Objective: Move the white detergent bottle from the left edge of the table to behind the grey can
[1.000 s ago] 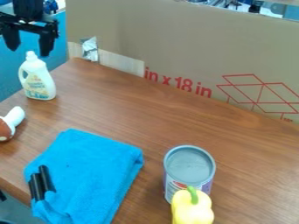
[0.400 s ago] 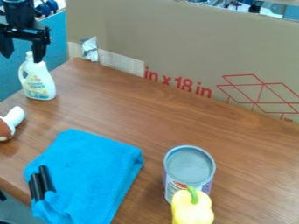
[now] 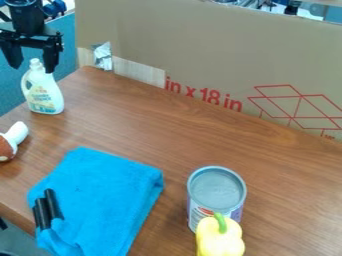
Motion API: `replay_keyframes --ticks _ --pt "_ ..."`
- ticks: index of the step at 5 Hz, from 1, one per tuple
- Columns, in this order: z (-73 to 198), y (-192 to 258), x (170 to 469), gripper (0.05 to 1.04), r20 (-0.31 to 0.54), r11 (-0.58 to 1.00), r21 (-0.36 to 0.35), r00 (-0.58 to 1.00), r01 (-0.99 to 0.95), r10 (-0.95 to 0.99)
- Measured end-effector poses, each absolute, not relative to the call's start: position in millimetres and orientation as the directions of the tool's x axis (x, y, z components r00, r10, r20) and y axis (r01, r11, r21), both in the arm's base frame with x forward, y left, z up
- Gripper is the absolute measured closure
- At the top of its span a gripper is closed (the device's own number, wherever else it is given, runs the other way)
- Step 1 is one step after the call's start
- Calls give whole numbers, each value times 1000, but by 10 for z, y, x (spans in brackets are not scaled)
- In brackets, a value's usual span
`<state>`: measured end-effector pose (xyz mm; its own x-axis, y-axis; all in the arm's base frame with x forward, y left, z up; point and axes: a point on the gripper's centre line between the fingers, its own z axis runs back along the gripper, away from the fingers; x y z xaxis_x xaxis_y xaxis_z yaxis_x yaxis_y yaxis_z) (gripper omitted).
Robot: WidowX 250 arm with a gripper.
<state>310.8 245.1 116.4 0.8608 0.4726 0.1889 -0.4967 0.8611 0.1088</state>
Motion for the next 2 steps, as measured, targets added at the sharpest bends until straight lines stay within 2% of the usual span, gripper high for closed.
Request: replay_keyframes --ticks 1,2 --pt "1123 2477 3129 139 225 854 86 845 -513 485" --pt "1126 2521 3122 393 244 838 51 820 -544 517"
